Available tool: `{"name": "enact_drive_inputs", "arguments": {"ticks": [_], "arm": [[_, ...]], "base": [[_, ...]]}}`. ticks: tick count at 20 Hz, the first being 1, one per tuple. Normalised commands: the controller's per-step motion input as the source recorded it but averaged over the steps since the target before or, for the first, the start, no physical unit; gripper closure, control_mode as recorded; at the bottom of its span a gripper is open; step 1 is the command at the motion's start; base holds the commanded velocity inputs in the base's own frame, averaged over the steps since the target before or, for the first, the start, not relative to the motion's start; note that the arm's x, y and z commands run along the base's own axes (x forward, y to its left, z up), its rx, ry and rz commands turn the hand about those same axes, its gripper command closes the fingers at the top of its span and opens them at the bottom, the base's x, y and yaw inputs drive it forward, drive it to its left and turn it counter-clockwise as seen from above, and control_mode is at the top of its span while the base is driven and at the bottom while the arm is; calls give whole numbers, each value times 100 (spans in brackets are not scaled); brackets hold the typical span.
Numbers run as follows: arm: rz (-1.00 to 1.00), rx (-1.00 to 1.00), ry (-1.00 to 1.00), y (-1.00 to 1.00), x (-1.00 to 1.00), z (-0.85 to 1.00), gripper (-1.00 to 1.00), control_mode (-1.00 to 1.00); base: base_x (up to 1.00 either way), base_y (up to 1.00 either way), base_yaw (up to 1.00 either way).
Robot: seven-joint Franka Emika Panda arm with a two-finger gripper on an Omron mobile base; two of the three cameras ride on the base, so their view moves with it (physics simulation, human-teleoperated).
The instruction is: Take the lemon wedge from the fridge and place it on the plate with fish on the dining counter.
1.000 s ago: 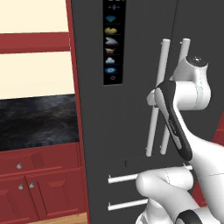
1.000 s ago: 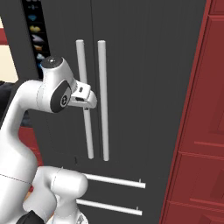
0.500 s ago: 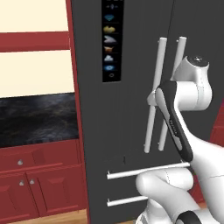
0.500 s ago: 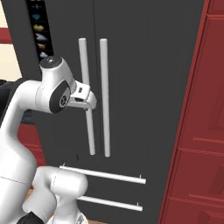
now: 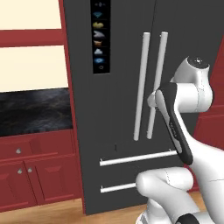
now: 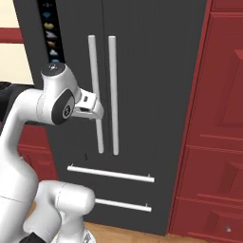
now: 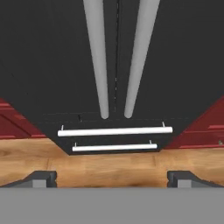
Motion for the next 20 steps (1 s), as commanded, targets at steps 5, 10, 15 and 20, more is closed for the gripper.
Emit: {"name": "enact_drive_inputs", "arguments": {"ticks": [5,10,15,20], "arm": [[0,0,0,0,0,0,-100,100],[0,0,0,0,0,0,-100,100],[0,0,0,0,0,0,-100,100],[0,0,-5,0,-13,0,-100,-100]], "base": [[-39,-5,0],[-40,0,0],[-37,0,0],[-2,0,0]]}}
